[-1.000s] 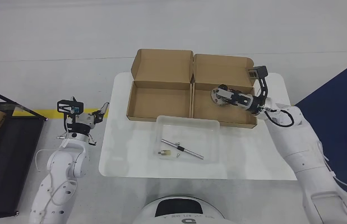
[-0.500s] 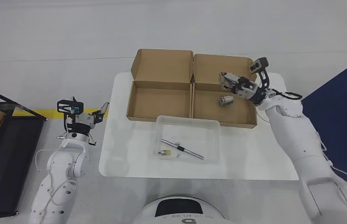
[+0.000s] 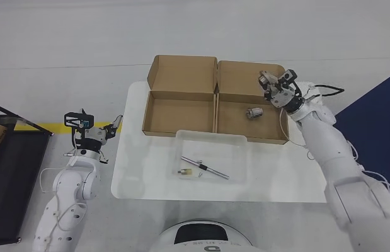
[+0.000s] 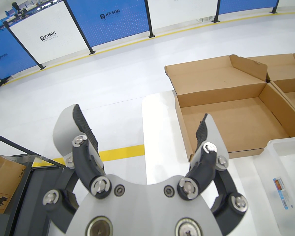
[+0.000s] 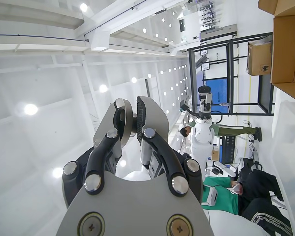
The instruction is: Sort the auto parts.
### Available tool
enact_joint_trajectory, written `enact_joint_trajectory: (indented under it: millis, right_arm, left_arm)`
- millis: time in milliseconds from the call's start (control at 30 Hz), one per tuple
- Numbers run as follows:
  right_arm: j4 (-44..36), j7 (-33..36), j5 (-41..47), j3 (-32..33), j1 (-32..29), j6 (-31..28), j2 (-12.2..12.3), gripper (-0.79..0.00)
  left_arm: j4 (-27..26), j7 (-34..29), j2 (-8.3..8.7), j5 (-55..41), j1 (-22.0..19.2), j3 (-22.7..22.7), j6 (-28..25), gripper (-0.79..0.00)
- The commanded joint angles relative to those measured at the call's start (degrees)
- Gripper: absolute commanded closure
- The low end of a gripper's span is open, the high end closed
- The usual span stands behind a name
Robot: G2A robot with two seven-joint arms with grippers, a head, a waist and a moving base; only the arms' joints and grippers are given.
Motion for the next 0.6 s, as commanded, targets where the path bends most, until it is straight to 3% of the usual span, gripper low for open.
enact_joint_trajectory:
  millis: [0,167,333,467,567]
  right_arm:
    - [1.18,0.63,0.04,-0.12,0.63,-0.25,-0.41,0.0]
    - [3.56,-1.57,-0.14,0.79,2.05,-6.58,-1.05,0.0]
    - [4.7,-8.22,-2.85,2.57,2.25,-24.57,-1.13,0.0]
    - [5.44,-24.59,-17.95,0.51,2.36,-40.9,-0.82,0.0]
    - [7.58,-36.05,-27.72,-1.02,3.03,-47.96,-1.07,0.0]
  left_arm:
    - [0.0,0.0,0.0,0.0,0.0,0.0,0.0,-0.785]
    - [0.0,0.0,0.0,0.0,0.0,0.0,0.0,-0.785]
    - [0.0,0.0,0.0,0.0,0.0,0.0,0.0,-0.785]
    - [0.0,0.0,0.0,0.0,0.0,0.0,0.0,-0.785]
    - [0.0,0.0,0.0,0.0,0.0,0.0,0.0,-0.785]
